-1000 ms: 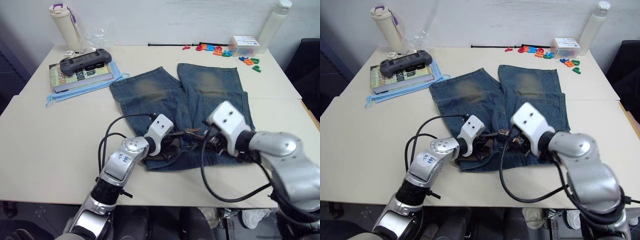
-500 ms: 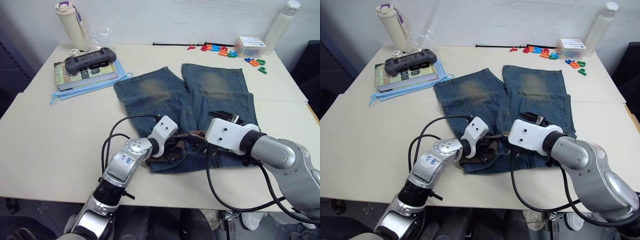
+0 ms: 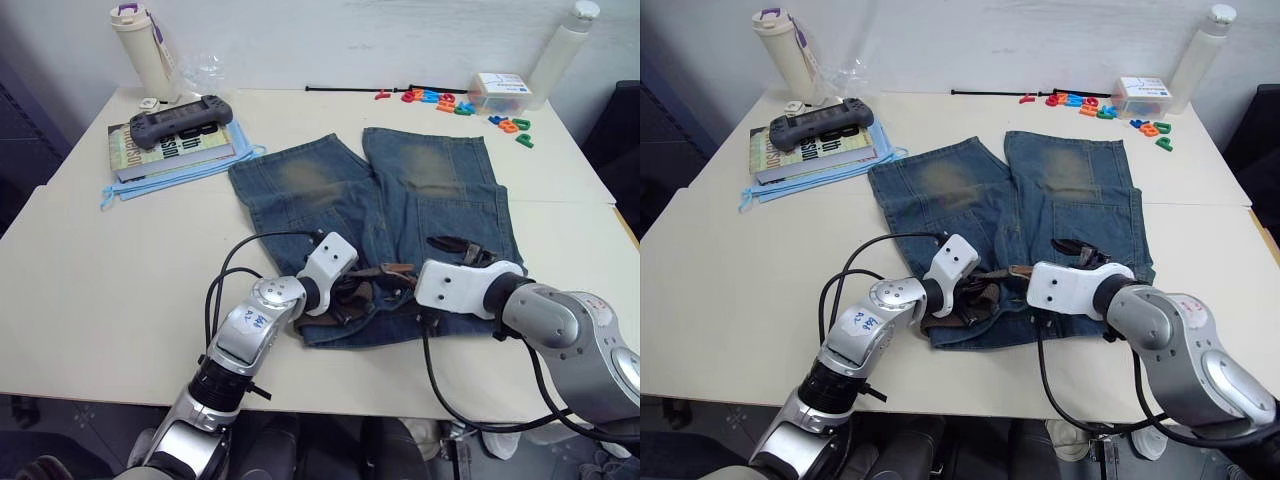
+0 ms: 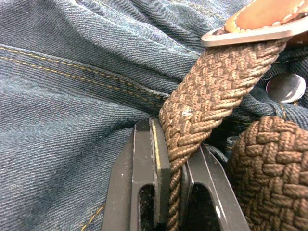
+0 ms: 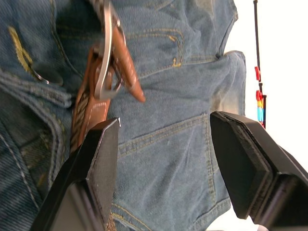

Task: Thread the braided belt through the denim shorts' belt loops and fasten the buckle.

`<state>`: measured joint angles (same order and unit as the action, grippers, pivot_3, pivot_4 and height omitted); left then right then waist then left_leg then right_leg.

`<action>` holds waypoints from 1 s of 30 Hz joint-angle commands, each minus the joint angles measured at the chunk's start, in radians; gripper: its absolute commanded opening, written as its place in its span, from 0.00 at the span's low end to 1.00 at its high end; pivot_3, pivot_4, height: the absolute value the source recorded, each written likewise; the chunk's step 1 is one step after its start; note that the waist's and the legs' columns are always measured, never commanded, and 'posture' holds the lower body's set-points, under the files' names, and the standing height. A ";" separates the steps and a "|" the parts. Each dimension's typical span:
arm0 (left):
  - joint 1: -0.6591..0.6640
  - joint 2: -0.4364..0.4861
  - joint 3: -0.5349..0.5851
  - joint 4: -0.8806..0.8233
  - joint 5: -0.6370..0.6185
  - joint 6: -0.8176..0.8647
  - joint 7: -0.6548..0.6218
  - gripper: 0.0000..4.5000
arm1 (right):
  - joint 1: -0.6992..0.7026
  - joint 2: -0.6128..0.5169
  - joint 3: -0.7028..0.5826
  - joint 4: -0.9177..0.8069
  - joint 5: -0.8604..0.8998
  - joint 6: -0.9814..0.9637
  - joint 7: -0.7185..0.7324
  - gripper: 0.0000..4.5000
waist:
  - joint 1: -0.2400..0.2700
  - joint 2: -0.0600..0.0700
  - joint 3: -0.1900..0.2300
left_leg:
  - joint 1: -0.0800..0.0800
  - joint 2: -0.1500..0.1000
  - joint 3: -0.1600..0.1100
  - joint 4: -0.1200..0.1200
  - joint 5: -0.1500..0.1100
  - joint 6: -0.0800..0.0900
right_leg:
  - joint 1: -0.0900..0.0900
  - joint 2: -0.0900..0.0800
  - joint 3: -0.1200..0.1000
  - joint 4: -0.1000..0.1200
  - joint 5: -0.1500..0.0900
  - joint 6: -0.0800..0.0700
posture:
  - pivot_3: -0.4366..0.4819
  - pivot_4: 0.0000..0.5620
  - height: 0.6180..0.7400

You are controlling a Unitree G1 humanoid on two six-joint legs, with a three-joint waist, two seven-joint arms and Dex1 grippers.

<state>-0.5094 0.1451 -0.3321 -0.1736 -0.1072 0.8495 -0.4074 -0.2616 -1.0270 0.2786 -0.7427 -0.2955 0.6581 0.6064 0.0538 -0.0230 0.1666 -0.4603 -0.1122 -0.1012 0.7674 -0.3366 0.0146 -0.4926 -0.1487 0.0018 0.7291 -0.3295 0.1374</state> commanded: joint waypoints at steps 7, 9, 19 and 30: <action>-0.008 -0.016 -0.017 0.000 -0.010 -0.005 -0.015 0.00 | 0.028 0.034 -0.003 -0.014 -0.086 -0.036 0.041 0.71 | 0.000 0.000 0.000 | 0.000 0.000 0.000 0.000 0.000 0.000 | 0.000 0.000 0.000 0.000 0.000 0.000 | 0.48 0.27 0.30; -0.008 -0.016 -0.017 0.000 -0.010 -0.006 -0.016 0.00 | 0.023 0.054 0.012 -0.005 -0.106 -0.043 0.048 0.71 | 0.000 0.000 0.000 | 0.000 0.000 0.000 0.000 0.000 0.000 | 0.000 0.000 0.000 0.000 0.000 0.000 | 0.48 0.27 0.30; -0.006 -0.014 -0.023 -0.009 -0.008 0.001 -0.016 0.00 | -0.024 0.138 0.073 0.057 -0.196 -0.117 0.090 0.71 | -0.002 0.000 0.000 | 0.000 0.000 0.000 0.001 0.000 0.000 | 0.000 0.000 0.000 0.001 0.000 0.000 | 0.48 0.27 0.30; -0.005 -0.014 -0.017 -0.009 -0.009 0.006 -0.014 0.00 | -0.002 0.167 0.042 0.047 -0.254 -0.138 0.130 0.02 | -0.002 0.000 0.000 | 0.001 0.000 0.000 0.001 0.000 0.000 | 0.000 0.000 0.000 0.002 0.000 0.000 | 0.48 0.27 0.30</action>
<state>-0.5097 0.1417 -0.3310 -0.1709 -0.1065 0.8530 -0.4075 -0.2666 -0.8660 0.3445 -0.6603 -0.5341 0.5384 0.7299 0.0516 -0.0230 0.1666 -0.4596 -0.1123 -0.1007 0.7683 -0.3366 0.0145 -0.4926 -0.1481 0.0015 0.7306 -0.3295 0.1374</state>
